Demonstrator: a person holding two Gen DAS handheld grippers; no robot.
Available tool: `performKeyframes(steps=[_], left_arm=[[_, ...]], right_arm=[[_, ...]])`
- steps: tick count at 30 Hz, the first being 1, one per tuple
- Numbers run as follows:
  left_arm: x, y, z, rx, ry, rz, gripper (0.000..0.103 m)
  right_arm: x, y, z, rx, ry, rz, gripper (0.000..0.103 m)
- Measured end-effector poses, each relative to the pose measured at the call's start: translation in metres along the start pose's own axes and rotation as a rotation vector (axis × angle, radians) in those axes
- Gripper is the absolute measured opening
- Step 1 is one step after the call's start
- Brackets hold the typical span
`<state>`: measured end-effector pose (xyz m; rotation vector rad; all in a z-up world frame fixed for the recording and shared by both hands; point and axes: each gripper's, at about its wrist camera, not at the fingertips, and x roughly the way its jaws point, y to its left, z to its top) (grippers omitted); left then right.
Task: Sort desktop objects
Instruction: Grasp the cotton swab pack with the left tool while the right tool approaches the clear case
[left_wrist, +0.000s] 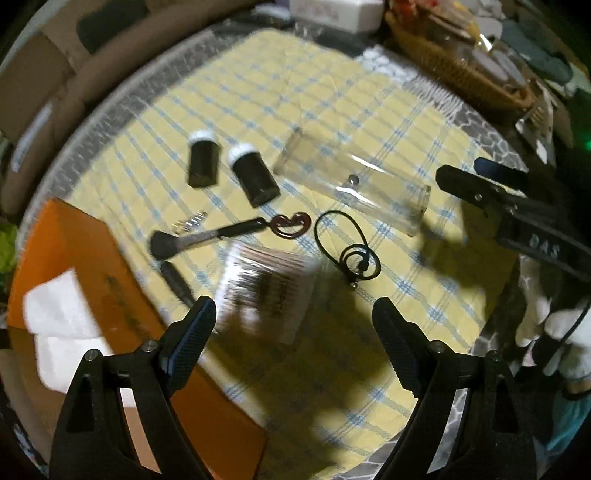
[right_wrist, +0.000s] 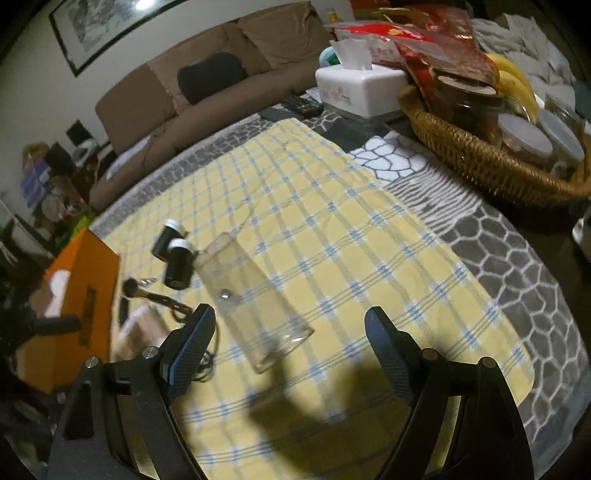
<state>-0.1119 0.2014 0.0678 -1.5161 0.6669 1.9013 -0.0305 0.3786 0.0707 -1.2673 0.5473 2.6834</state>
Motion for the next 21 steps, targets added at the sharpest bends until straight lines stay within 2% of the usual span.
performKeyframes(steps=[2,5,11,18,21], left_arm=[[0.011,0.003,0.007,0.012,0.045,-0.006,0.085],[0.029,0.006,0.015,0.043,0.127,0.039,0.085],[0.053,-0.004,0.015,0.138,0.214,0.066,0.085],[0.067,-0.007,0.006,0.18,0.239,0.095,0.088],[0.063,-0.006,0.002,0.191,0.231,0.089,0.088]], right_arm=[[0.004,-0.001,-0.001,0.001,0.013,0.003,0.085],[0.006,0.0,-0.001,-0.009,0.023,0.017,0.085],[0.009,0.004,0.001,-0.08,0.016,0.001,0.085],[0.033,0.019,-0.004,-0.229,0.043,-0.051,0.085],[0.045,0.025,-0.007,-0.273,0.074,-0.038,0.085]])
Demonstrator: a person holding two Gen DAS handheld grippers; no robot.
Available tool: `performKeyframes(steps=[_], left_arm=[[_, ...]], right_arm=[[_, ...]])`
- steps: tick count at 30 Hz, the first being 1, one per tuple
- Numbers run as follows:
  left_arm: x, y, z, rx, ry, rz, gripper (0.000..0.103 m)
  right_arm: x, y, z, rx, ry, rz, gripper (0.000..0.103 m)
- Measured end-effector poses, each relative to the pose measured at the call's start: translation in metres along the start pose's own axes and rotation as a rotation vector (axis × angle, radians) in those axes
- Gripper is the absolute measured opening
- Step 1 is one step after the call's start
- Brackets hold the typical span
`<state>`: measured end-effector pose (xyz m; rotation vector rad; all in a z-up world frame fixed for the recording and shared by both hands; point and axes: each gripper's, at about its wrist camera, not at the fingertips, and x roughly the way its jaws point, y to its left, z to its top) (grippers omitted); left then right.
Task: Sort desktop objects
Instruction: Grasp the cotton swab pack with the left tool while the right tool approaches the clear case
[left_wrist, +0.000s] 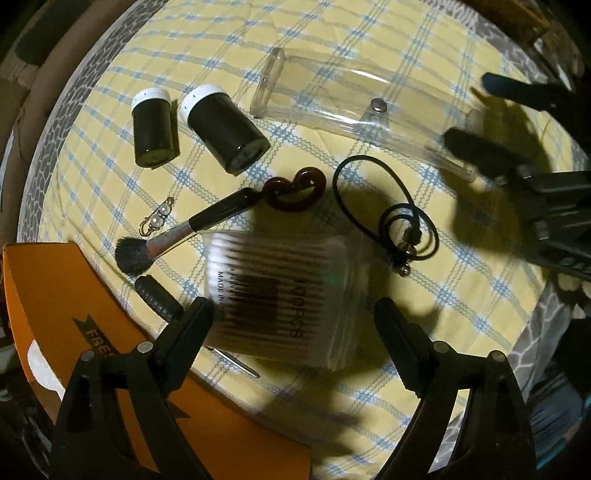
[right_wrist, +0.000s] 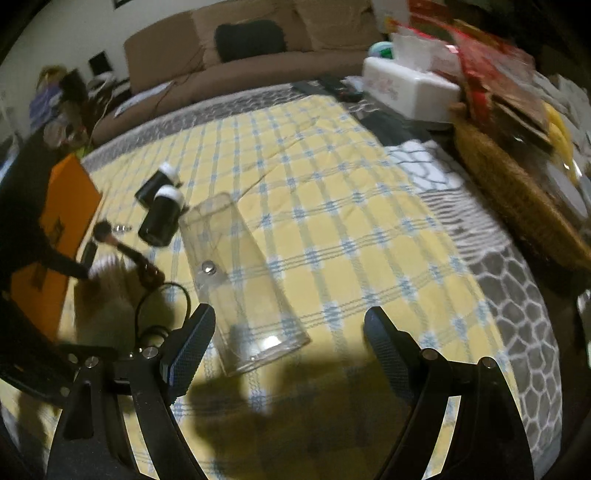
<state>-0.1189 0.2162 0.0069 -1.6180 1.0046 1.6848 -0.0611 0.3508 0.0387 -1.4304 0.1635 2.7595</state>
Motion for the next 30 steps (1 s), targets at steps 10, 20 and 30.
performKeyframes(steps=[10,20,30], left_arm=[[0.016,0.006,-0.016,0.012,0.023,-0.007,0.088],[0.017,0.004,-0.03,0.022,0.009,-0.001,0.072],[-0.016,0.027,-0.058,-0.103,-0.095,-0.054,0.07]], right_arm=[[0.015,0.018,0.003,-0.112,0.017,-0.045,0.085],[0.025,0.023,0.002,-0.117,0.069,-0.004,0.072],[0.002,-0.001,0.013,0.066,0.011,0.135,0.064]])
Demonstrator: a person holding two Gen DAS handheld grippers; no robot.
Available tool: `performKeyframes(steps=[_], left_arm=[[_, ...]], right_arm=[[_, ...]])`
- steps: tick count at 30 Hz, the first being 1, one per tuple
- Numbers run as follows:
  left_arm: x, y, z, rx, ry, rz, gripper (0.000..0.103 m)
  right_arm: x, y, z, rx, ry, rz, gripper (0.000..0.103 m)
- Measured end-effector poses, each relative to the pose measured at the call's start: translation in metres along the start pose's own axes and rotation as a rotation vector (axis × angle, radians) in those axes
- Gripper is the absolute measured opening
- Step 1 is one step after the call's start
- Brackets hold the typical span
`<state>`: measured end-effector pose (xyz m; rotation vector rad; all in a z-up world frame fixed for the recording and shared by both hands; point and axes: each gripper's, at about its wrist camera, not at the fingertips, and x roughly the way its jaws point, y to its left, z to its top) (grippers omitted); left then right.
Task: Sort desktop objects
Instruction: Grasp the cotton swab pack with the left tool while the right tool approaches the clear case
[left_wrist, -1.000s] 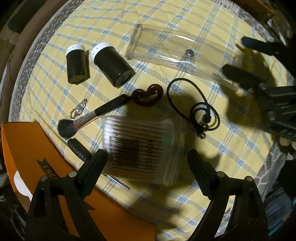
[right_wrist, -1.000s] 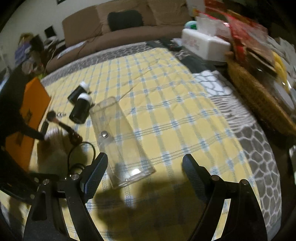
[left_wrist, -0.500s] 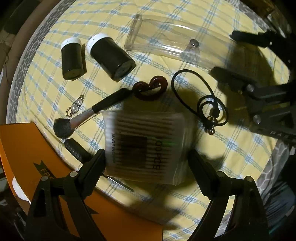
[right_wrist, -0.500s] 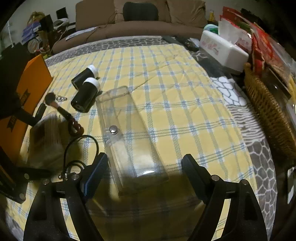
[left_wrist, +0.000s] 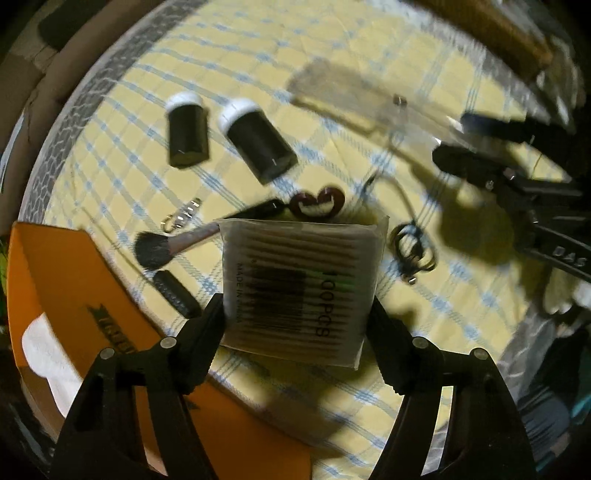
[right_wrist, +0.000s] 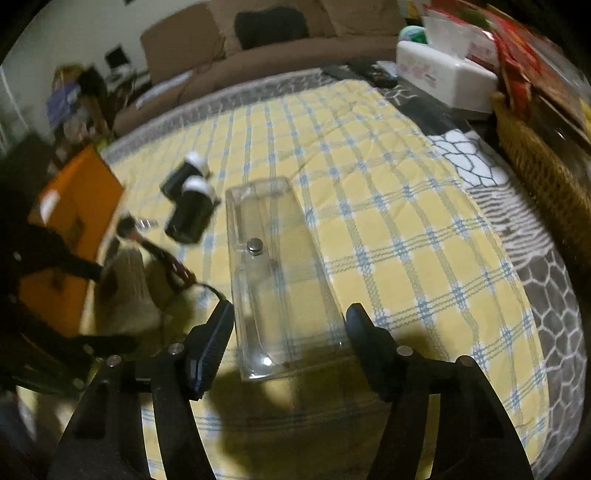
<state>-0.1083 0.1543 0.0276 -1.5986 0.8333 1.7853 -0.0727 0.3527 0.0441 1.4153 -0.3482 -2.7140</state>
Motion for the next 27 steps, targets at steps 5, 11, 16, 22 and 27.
performKeyframes(steps=[5,11,16,22,27], left_arm=[[-0.049,0.021,-0.016,-0.088,-0.106,-0.082,0.07],[-0.114,0.039,0.008,-0.164,-0.205,-0.138,0.07],[-0.136,0.077,-0.032,-0.263,-0.243,-0.149,0.07],[-0.134,0.112,-0.083,-0.369,-0.252,-0.163,0.07],[-0.128,0.126,-0.106,-0.412,-0.264,-0.174,0.07]], right_arm=[[-0.016,-0.012,0.004,0.105,-0.041,0.069,0.063],[-0.034,-0.02,0.002,0.222,-0.077,0.172,0.061],[-0.048,-0.007,0.001,0.251,-0.091,0.252,0.007],[-0.051,0.011,0.0,0.193,-0.078,0.126,0.02],[-0.048,0.0,-0.002,0.179,-0.08,-0.022,0.056]])
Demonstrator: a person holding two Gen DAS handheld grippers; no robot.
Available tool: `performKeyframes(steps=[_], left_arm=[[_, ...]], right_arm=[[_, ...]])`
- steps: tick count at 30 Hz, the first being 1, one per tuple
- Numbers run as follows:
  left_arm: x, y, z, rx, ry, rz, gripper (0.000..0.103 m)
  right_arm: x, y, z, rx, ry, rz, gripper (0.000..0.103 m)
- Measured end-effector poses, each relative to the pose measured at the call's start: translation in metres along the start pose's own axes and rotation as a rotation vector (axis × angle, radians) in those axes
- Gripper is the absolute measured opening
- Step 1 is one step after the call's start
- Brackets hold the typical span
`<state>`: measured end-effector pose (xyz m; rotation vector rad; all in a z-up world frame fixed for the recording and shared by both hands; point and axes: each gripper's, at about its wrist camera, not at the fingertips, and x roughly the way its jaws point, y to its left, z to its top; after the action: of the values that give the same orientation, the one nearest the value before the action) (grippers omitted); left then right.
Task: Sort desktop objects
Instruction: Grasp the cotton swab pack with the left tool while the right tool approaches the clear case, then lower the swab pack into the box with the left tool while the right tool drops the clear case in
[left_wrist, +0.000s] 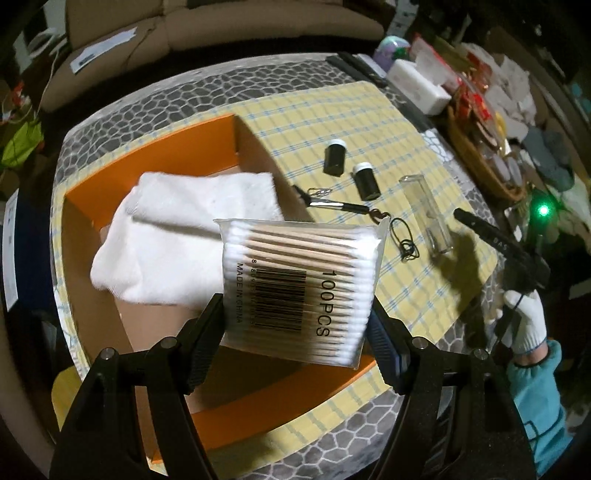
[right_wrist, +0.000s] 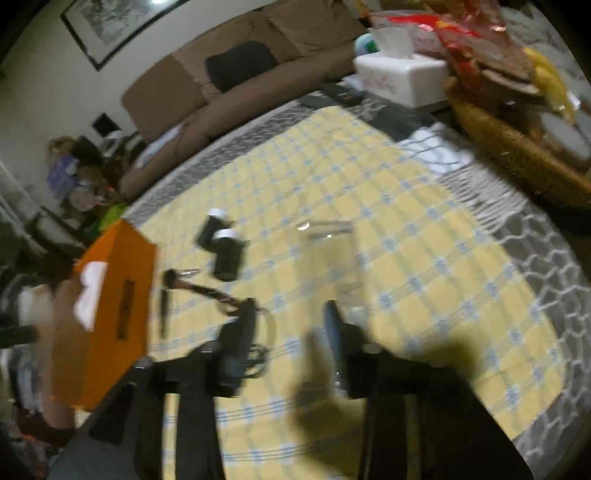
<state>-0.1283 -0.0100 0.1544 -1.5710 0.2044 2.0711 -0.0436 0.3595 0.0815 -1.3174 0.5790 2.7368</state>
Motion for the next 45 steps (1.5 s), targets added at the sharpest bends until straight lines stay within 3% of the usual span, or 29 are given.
performKeyframes(steps=[2,5,13,14,15,16,22,29,38,45], left_arm=[[0.001,0.004,-0.003,-0.007,-0.001,-0.007,0.07],[0.005,0.008,-0.006,-0.017,-0.003,-0.011,0.07],[0.023,0.013,-0.011,-0.036,0.016,-0.018,0.07],[0.025,0.014,-0.012,-0.036,0.019,-0.018,0.07],[0.027,0.015,-0.013,-0.039,0.022,-0.022,0.07],[0.029,0.016,-0.015,-0.041,0.024,-0.025,0.07],[0.032,0.02,-0.021,-0.058,0.023,-0.037,0.07],[0.017,0.033,-0.032,-0.086,0.001,-0.026,0.07],[0.016,0.066,-0.057,-0.155,0.01,0.044,0.07],[0.001,0.093,-0.078,-0.223,-0.027,0.006,0.07]], right_arm=[[0.002,-0.003,0.002,-0.023,-0.012,-0.06,0.062],[0.018,-0.005,0.002,-0.037,0.024,-0.077,0.071],[0.066,0.023,-0.011,-0.224,0.115,-0.227,0.071],[0.07,0.025,-0.013,-0.242,0.127,-0.246,0.069],[0.074,0.024,-0.015,-0.248,0.144,-0.245,0.058],[0.074,0.023,-0.015,-0.243,0.142,-0.241,0.059],[0.057,0.017,-0.011,-0.179,0.108,-0.182,0.058],[0.022,0.042,-0.002,-0.174,0.04,-0.109,0.058],[-0.029,0.135,0.0,-0.286,-0.009,0.083,0.058],[-0.032,0.215,-0.021,-0.431,0.021,0.233,0.058]])
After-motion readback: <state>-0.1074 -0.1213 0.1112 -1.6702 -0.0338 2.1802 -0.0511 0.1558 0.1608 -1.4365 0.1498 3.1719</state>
